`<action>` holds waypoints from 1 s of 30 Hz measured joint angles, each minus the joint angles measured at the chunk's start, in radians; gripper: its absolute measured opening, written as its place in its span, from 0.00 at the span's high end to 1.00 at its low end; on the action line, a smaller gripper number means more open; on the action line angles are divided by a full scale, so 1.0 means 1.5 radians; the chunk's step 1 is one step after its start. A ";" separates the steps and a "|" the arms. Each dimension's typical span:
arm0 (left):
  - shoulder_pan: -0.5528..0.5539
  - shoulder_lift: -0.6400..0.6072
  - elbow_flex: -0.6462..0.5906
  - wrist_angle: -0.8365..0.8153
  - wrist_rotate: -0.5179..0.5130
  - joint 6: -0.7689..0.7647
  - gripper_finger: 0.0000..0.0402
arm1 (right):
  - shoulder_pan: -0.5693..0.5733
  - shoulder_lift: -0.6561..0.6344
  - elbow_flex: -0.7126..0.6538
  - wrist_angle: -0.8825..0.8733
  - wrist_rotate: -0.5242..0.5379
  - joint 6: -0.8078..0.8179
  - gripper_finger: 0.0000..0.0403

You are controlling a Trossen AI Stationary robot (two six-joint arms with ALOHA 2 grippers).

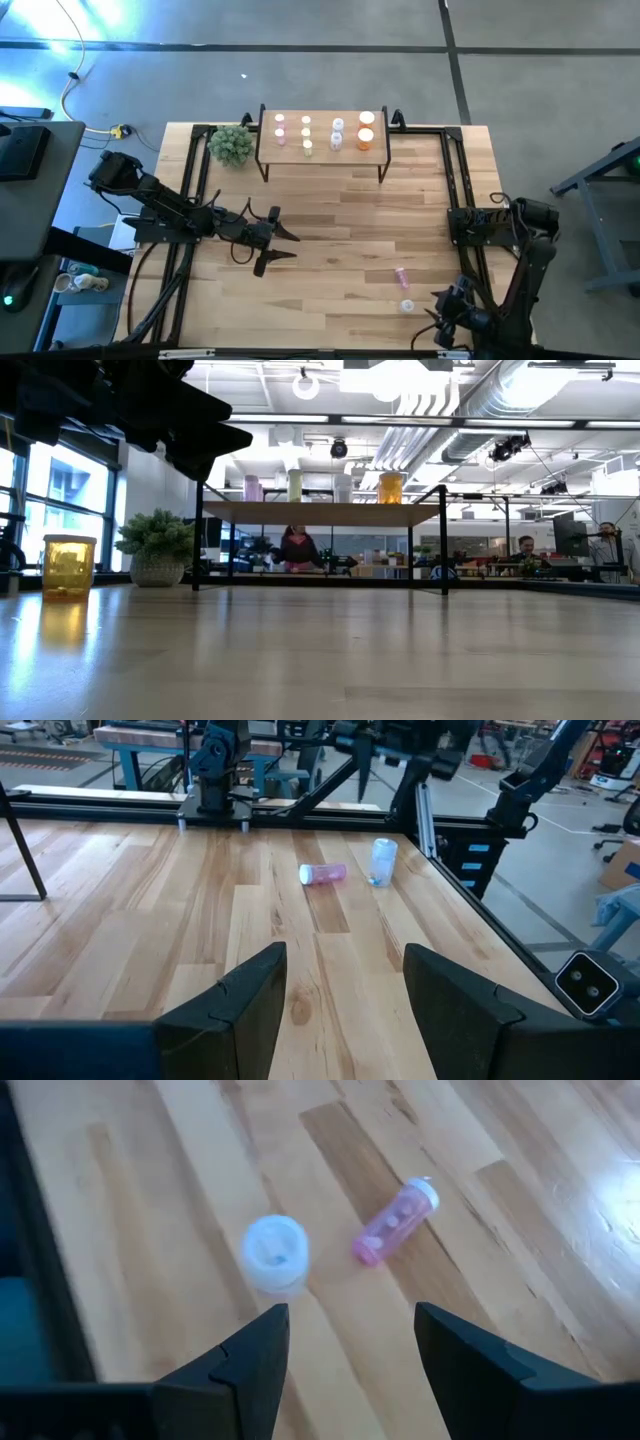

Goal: Pick and place medicine bottles onto shelf by color
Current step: Put the transparent pill bottle aligned with the other transparent pill bottles on the shelf

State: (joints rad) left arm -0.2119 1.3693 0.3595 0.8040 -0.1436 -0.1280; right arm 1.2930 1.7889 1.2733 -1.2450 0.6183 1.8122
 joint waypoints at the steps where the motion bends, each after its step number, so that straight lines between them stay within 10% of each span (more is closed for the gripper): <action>1: 0.000 0.000 0.000 0.000 0.000 0.000 0.52 | 0.000 0.000 -0.014 0.012 0.008 0.003 0.48; 30: 0.000 0.000 0.000 0.000 -0.001 0.000 0.52 | -0.006 0.001 -0.194 0.349 0.137 -0.115 0.48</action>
State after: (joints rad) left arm -0.2119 1.3694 0.3595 0.8040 -0.1452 -0.1276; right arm 1.2840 1.7897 0.9825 -0.7215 0.8236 1.6401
